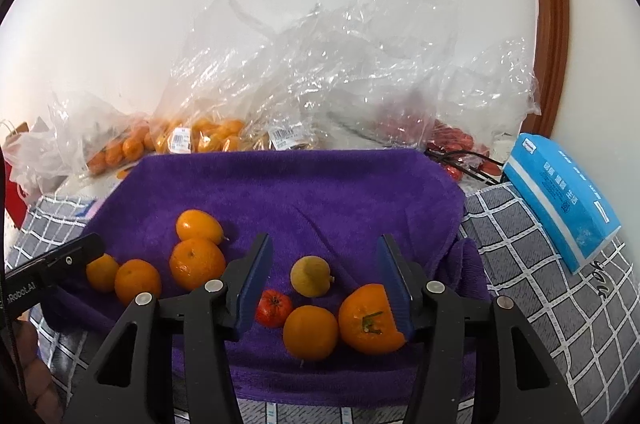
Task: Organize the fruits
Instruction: 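Withdraw both open tools from the towel toward the loose fruit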
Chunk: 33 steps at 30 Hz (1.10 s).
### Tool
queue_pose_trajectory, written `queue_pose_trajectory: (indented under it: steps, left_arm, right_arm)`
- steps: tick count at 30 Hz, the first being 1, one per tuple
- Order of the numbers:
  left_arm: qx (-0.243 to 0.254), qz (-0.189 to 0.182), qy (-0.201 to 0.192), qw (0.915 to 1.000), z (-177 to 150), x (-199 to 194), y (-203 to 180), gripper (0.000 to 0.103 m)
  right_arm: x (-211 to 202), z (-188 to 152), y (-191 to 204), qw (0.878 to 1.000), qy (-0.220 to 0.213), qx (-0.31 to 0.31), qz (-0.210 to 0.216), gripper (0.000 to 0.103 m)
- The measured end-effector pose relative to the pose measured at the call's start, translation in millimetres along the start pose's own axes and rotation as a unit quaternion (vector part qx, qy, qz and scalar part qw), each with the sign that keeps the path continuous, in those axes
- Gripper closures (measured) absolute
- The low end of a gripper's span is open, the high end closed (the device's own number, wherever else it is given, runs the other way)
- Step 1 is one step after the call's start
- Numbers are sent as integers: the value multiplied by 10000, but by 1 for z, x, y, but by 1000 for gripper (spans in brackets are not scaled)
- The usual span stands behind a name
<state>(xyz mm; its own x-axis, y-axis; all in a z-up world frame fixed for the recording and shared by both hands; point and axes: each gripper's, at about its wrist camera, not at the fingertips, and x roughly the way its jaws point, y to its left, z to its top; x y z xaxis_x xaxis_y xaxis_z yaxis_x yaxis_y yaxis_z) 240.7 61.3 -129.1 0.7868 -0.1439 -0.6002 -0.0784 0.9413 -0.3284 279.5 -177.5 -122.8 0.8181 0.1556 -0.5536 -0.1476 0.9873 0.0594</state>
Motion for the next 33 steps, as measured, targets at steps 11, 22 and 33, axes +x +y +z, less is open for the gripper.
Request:
queue_pose_trajectory:
  steps: [11, 22, 33]
  left_arm:
    - [-43, -37, -113, 9999, -1, -10, -1, 52]
    - [175, -351, -308, 9988, 2, -44, -23, 51]
    - [262, -38, -40, 9996, 0, -86, -5, 48]
  right_arm:
    - [-19, 7, 7, 9998, -199, -50, -82, 49]
    - [-66, -11, 2, 9980, 277, 572, 49, 49]
    - [-84, -31, 20, 9979, 477, 422, 95, 49]
